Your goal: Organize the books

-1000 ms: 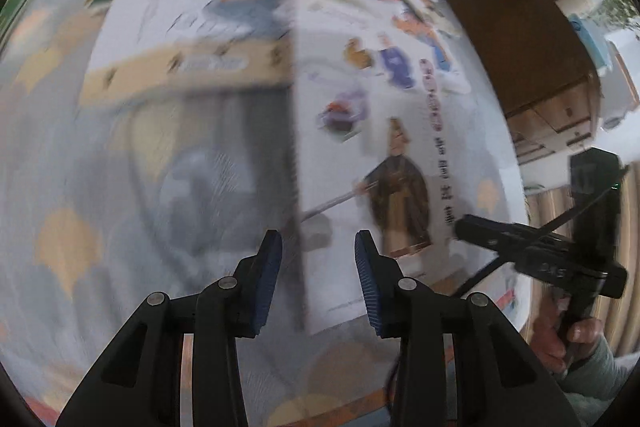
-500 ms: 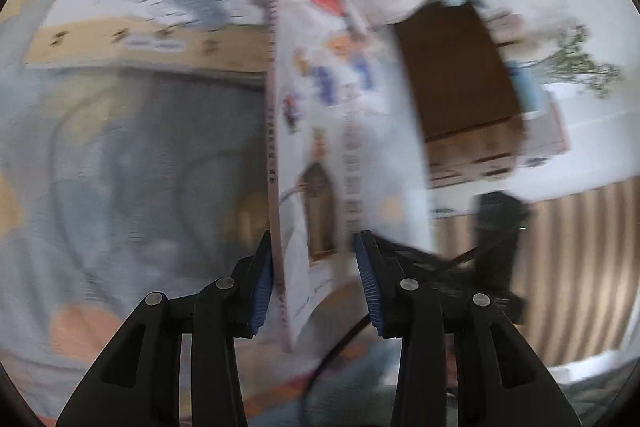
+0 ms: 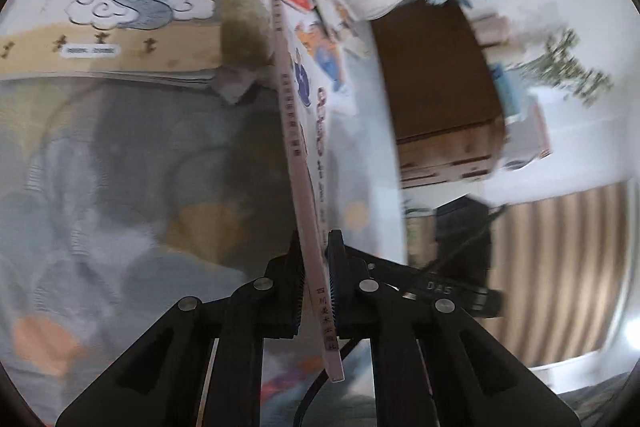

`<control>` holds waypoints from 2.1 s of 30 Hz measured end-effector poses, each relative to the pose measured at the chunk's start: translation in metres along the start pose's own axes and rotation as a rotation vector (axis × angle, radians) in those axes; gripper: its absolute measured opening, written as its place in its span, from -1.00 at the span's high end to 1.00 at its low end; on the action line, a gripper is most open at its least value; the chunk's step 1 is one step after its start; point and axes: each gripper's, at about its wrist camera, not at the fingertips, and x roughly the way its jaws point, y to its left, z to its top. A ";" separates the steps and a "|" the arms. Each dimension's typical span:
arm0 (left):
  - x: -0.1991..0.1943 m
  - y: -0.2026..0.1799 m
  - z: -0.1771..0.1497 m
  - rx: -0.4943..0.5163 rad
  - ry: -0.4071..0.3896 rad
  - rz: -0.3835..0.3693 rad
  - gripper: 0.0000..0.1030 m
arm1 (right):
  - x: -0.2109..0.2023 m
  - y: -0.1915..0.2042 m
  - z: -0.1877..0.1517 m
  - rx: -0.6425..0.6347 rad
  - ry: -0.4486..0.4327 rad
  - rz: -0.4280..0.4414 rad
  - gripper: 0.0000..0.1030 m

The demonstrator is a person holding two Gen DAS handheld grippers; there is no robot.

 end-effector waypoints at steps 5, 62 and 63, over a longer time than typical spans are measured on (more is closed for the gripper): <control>0.004 0.005 0.005 -0.090 -0.001 -0.128 0.86 | -0.009 -0.032 -0.006 0.176 -0.020 0.201 -0.26; -0.392 0.153 0.107 0.020 -0.397 -0.001 0.73 | 0.167 0.468 0.029 -0.646 -0.175 0.130 0.29; -0.394 0.161 0.112 0.012 -0.392 -0.007 0.73 | 0.176 0.473 0.031 -0.648 -0.172 0.118 0.29</control>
